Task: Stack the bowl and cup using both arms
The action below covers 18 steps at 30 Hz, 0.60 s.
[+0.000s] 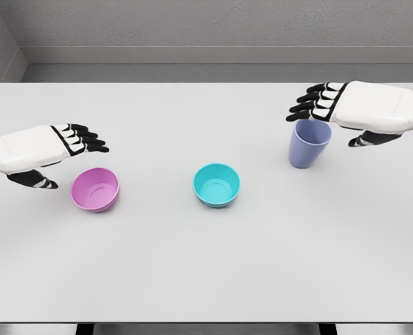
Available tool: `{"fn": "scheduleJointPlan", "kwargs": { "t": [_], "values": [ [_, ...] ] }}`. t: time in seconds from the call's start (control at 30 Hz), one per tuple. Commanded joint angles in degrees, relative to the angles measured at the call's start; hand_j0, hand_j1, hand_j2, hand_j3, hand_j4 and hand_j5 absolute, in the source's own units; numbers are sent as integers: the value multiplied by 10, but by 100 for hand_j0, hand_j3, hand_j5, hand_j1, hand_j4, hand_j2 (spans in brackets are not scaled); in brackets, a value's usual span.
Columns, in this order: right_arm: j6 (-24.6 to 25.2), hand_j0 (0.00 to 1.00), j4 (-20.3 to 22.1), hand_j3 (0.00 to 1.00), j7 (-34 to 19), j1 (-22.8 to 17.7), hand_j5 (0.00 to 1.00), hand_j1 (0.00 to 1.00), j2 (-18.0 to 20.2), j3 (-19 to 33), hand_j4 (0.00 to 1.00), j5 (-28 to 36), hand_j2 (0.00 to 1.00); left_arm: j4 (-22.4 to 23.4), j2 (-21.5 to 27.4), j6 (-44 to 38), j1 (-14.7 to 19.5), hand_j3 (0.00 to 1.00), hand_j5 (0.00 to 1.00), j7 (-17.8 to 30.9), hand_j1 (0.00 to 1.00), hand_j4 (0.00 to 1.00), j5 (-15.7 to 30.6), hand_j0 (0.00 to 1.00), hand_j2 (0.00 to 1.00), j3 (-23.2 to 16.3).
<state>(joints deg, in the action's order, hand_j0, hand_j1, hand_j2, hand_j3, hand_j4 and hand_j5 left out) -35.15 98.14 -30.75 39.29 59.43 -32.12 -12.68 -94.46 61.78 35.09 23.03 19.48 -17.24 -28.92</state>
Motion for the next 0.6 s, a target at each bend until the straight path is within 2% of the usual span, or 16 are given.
{"fn": "scheduleJointPlan", "kwargs": {
  "t": [0.0, 0.2, 0.27, 0.33, 0.4, 0.43, 0.53, 0.57],
  "values": [
    [1, 100, 1, 100, 0, 1, 100, 100, 1, -1, 100, 3, 100, -3, 1, -1, 0, 100, 100, 1, 100, 100, 4, 100, 100, 0],
    [1, 100, -2, 100, 8, 20, 100, 100, 2, 1, 100, 4, 100, -6, 2, -1, -1, 100, 100, 2, 100, 100, 4, 100, 100, -2],
    [1, 100, -4, 100, 2, 20, 100, 100, 5, -1, 100, 6, 100, -7, 18, -1, 4, 100, 100, 11, 100, 100, 4, 100, 100, -14],
    [1, 100, -10, 100, 0, 21, 100, 100, 4, -1, 100, 6, 100, -7, 28, -1, 56, 100, 100, 21, 100, 100, 4, 100, 100, -75],
    [1, 100, -17, 100, -35, 21, 100, 100, 4, -1, 100, 6, 100, -2, 39, -1, 118, 100, 100, 17, 100, 100, 10, 100, 100, -143],
    [1, 100, -20, 100, -43, 21, 100, 100, 3, 0, 100, 7, 100, 0, 66, -1, 131, 100, 100, 16, 100, 100, 27, 100, 100, -174],
    [1, 100, -40, 100, -43, 21, 100, 100, -2, 0, 100, 7, 100, 1, 72, -1, 136, 100, 100, 25, 100, 100, 25, 100, 100, -192],
    [1, 100, -41, 100, -43, 21, 100, 100, -2, -1, 100, 7, 100, -2, 72, -1, 139, 100, 100, 49, 100, 100, 15, 100, 100, -192]
  ]
}}
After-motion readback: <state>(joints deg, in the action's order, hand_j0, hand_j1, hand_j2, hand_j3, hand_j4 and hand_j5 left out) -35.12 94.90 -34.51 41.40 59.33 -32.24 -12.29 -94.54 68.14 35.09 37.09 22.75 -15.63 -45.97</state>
